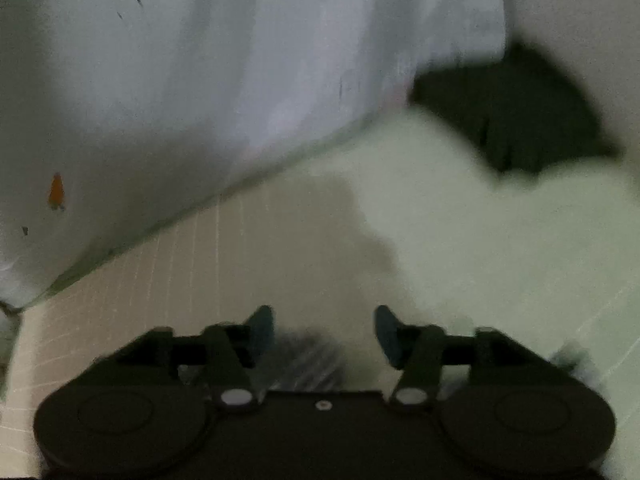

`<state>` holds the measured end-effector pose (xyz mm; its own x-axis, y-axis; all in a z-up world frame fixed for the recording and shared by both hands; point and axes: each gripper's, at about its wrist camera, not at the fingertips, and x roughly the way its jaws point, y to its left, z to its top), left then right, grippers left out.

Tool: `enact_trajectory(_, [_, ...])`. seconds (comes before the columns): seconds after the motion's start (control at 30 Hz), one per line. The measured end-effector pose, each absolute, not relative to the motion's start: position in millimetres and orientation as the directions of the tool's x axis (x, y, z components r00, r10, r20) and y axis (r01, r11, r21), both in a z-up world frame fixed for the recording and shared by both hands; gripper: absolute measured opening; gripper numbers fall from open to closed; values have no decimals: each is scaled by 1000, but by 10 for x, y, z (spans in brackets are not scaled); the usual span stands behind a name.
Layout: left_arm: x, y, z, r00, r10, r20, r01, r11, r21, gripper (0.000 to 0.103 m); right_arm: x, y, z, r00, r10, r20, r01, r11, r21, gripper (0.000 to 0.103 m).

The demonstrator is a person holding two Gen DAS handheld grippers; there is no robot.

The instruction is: Fold clothes

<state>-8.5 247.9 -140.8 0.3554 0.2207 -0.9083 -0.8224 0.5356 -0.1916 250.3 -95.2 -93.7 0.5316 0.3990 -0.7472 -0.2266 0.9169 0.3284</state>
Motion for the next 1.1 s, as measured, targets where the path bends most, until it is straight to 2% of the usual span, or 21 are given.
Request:
enact_trajectory(0.07, [-58,2466,-1401,345,223,-912,-820,545,-177,11,2562,-894,-1094,473,405,-782,-208,914,348,66])
enact_trajectory(0.17, [-22,2440,-1391,331,234,-914,-813,562,-151,12,2604,-827,-1239,397,436,-807,-195,900,391,64])
enact_trajectory(0.2, [-18,2438,-1390,329,236,-914,-814,562,-148,12,2610,-790,-1269,377,458,-805,-197,889,413,57])
enact_trajectory(0.23, [-17,2438,-1389,329,236,-915,-815,560,-148,12,2624,-745,-1290,362,482,-798,-205,876,436,37])
enact_trajectory(0.27, [-19,2439,-1390,329,235,-915,-816,558,-151,12,2629,-708,-1313,352,497,-793,-215,868,448,11])
enact_trajectory(0.3, [-23,2442,-1391,331,234,-914,-817,556,-154,12,2612,-677,-1304,362,495,-790,-232,868,439,3])
enact_trajectory(0.4, [-44,2444,-1403,339,232,-912,-816,554,-163,12,2507,-657,-1024,487,472,-735,-291,881,373,3])
enact_trajectory(0.53, [-49,2427,-1401,345,232,-909,-812,559,-166,16,2316,-939,-206,735,436,-518,-335,899,282,3])
enact_trajectory(0.6, [-33,2420,-1400,347,232,-909,-808,565,-164,18,2197,-1074,149,815,412,-409,-340,910,237,2])
enact_trajectory(0.67, [-25,2408,-1400,345,236,-909,-805,572,-157,18,2089,-1169,331,841,414,-348,-349,907,234,2])
enact_trajectory(0.7, [-25,2403,-1399,344,238,-908,-805,573,-155,18,2052,-1193,354,841,417,-345,-350,905,240,2])
enact_trajectory(0.73, [-27,2400,-1399,345,240,-908,-805,573,-154,18,2056,-1182,265,822,406,-399,-339,912,230,2])
enact_trajectory(0.8, [-26,2402,-1398,344,238,-908,-805,572,-155,18,2119,-1125,-87,737,344,-581,-307,937,166,3])
enact_trajectory(0.87, [-24,2407,-1397,343,236,-909,-806,571,-156,18,2186,-1099,-477,600,263,-755,-265,957,123,9])
enact_trajectory(0.9, [-23,2410,-1397,343,234,-910,-806,571,-157,18,2191,-1104,-631,548,238,-802,-246,962,117,11])
enact_trajectory(0.93, [-22,2412,-1397,342,233,-910,-806,570,-158,18,2164,-1126,-687,547,246,-800,-234,963,135,23])
enact_trajectory(0.97, [-21,2415,-1396,342,231,-911,-807,570,-158,18,2140,-1147,-697,558,265,-787,-227,960,162,45])
enact_trajectory(1.03, [-19,2421,-1395,341,228,-912,-807,569,-159,18,2125,-1174,-655,598,300,-743,-203,954,221,66])
enact_trajectory(1.1, [-17,2426,-1395,340,226,-913,-807,568,-161,18,2242,-1197,-674,617,324,-717,-177,945,275,79])
